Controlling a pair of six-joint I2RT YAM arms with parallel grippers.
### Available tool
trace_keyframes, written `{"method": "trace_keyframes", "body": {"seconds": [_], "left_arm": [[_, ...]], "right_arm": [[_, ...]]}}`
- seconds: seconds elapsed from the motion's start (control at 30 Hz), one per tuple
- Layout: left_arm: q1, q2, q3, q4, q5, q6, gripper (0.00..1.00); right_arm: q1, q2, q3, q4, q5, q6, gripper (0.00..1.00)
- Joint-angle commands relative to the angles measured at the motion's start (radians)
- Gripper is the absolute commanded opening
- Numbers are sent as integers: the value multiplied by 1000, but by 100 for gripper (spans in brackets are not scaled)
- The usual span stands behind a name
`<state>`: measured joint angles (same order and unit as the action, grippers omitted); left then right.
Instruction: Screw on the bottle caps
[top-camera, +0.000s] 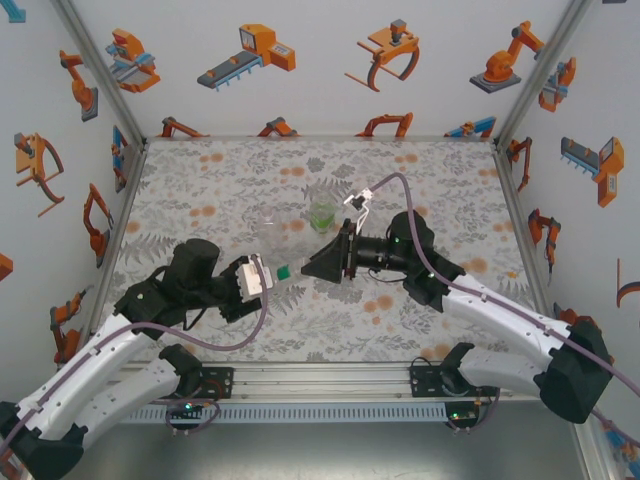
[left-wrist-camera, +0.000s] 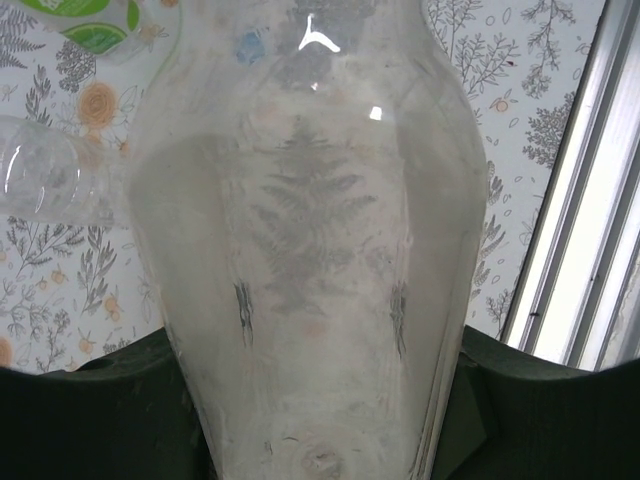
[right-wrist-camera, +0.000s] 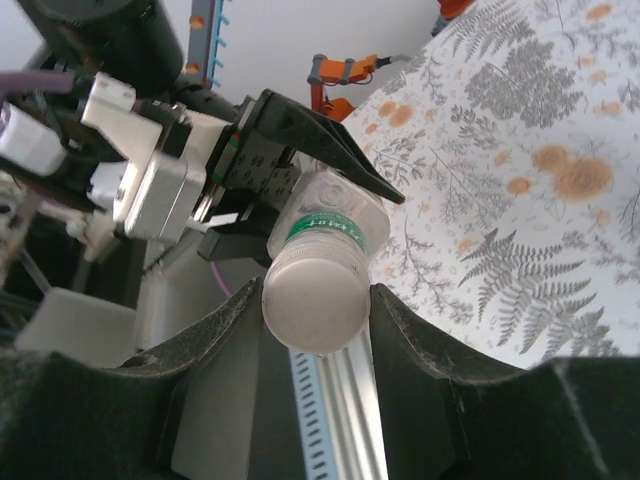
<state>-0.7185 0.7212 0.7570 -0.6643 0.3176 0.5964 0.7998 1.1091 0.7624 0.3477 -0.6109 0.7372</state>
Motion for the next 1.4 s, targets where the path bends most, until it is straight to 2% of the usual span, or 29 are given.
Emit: {"method": "trace_keyframes", "body": {"seconds": [0.0,0.13,0.27,0.43,0.57,0.8,0.9,1.13,1.37], "left_arm": [[-13,-16,5,90,29,6,0],[-13,-17,5,91,9,3,0],[-13,-18,7,90,20,3,0],[-13,-24,4,90,27,3,0],[-13,-33,1,84,24,3,0],[-13,-35,-1,83,28,8,0],[-13,-40,-2,82,35,11,0],[-14,-61,-10,83,57,26,0],[-13,-68,-12,78,82,43,0]], "right_arm": [[15,44,74,-155,135,206,13],[16,100,120,-226,128,362,16],[33,123,124,-188,112,428,30],[39,111,129,-189,124,410,46],[39,82,140,-223,151,364,52],[39,63,175,-238,121,271,63],[37,43,198,-269,109,185,68],[22,-23,308,-499,138,-119,73],[19,-88,337,-556,99,-510,71]]}}
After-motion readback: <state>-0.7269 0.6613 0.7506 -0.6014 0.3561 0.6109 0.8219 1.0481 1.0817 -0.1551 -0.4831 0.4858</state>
